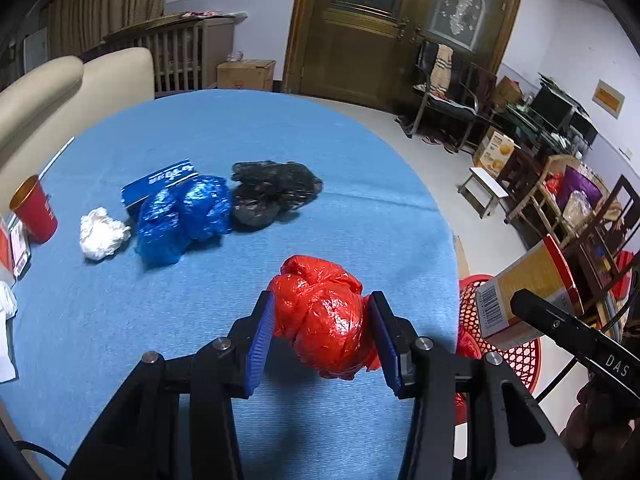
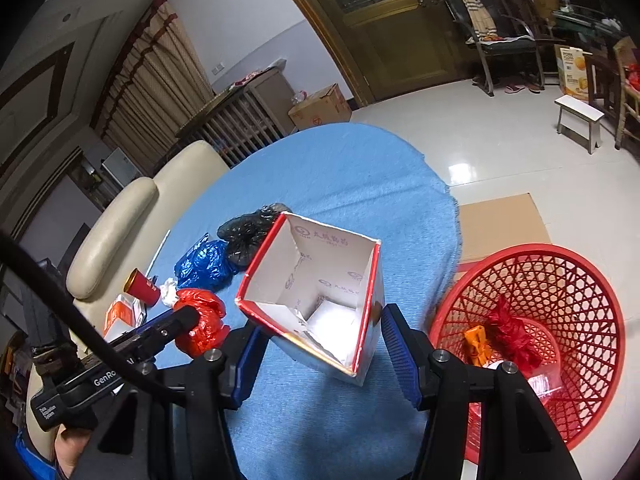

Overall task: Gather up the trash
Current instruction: 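Carry the box in the right tool and red bag in the left tool to the wastebasket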

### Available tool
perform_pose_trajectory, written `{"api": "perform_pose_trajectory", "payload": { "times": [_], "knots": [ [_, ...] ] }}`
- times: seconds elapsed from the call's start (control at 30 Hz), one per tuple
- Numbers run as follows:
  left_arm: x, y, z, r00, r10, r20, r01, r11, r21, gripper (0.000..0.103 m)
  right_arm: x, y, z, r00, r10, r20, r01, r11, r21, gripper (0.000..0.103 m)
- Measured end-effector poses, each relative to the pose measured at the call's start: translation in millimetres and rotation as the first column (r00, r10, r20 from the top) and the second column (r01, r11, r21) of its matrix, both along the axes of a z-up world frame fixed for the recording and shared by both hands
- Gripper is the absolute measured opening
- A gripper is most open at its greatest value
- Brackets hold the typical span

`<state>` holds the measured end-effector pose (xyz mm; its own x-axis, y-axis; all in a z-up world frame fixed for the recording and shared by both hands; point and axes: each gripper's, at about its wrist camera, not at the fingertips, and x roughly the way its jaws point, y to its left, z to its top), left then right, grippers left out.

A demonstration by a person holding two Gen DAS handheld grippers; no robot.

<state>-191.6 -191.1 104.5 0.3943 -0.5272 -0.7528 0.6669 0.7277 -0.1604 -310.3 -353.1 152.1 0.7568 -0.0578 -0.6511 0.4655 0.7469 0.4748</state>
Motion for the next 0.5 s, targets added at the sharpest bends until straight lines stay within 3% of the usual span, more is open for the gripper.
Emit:
{"api": "perform_pose_trajectory", "payload": {
  "times": [0.5],
  "knots": [
    [-30, -44, 0, 0.994, -0.108, 0.032, 0.106, 0.993, 0.045, 0.049, -43, -26, 2, 0.995, -0.1, 0.014, 0.1, 0.995, 0.004, 0.06]
  ]
}}
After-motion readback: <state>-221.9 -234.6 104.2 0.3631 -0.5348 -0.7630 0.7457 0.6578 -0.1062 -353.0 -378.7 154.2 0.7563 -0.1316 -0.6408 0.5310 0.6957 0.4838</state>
